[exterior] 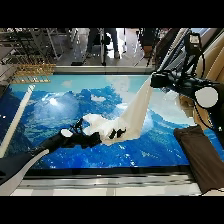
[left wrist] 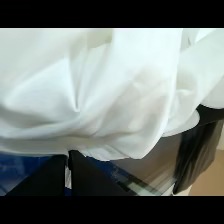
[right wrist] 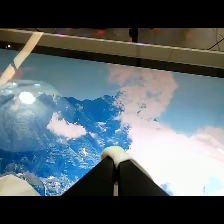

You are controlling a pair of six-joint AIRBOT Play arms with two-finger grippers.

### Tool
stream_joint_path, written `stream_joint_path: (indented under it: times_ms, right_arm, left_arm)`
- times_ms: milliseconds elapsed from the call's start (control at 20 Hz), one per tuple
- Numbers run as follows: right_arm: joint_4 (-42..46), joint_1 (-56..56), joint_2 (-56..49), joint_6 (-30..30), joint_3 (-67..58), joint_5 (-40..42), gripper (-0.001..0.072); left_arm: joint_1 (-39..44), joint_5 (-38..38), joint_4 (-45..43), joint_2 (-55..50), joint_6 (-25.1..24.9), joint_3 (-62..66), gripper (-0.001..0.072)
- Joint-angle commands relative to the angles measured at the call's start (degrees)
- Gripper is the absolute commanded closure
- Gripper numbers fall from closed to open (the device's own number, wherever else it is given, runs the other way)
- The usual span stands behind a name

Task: Fold the clothes and pants, and hang the long-sleeved shirts on hangers.

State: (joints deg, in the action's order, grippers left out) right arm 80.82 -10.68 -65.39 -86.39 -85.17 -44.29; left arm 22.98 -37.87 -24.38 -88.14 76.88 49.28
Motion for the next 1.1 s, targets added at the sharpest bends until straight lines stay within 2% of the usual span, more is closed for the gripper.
stream_joint_path:
  times_ms: [0,150,250,350,450,550,650,700,850,950,1050]
  right_arm:
    - [0.3,0.0,0.7,0.1,0.0,-3.1,0.0698]
    - [0.2,0.0,3.6,0.2,-0.1,-5.5,0.0699]
    - [-0.6,0.0,6.7,0.0,-0.1,-9.6,0.0699]
    - [-5.4,-0.1,10.0,0.0,-0.1,-16.0,0.0699]
    - [-15.0,-0.1,13.1,0.6,-0.1,-21.3,0.0699]
    - [-28.2,-0.1,16.1,4.4,-0.1,-22.8,0.0699]
    - [-38.4,-0.7,18.6,7.4,-0.1,-21.9,0.0699]
    - [-39.9,-1.7,19.7,7.7,-0.1,-21.0,0.0699]
    - [-37.3,-4.9,21.0,7.6,0.0,-18.3,0.0699]
    - [-29.4,-5.9,20.5,7.1,0.0,-16.7,0.0699]
    - [-18.4,-5.8,18.8,3.5,0.1,-16.1,0.0699]
  left_arm:
    - [-0.2,0.8,2.6,2.1,-6.1,0.1,0.0702]
    - [-4.6,-3.5,2.6,9.7,-13.6,0.1,0.0703]
    - [-11.1,-8.1,2.6,17.3,-14.0,0.1,0.0702]
    - [-19.9,-13.6,2.6,25.9,-13.9,1.4,0.0703]
    - [-29.2,-17.8,2.6,34.0,-13.8,5.0,0.0703]
    - [-37.2,-20.0,2.6,40.1,-12.3,11.4,0.0703]
    - [-41.6,-20.3,2.7,42.8,-12.3,19.9,0.0703]
    - [-42.0,-20.0,2.7,42.5,-12.3,24.2,0.0703]
    - [-38.3,-17.7,5.6,36.1,-12.8,33.4,0.0703]
    - [-32.7,-16.3,5.6,28.4,-13.4,36.7,0.0703]
    - [-26.1,-15.8,5.6,19.3,-14.8,38.6,0.0702]
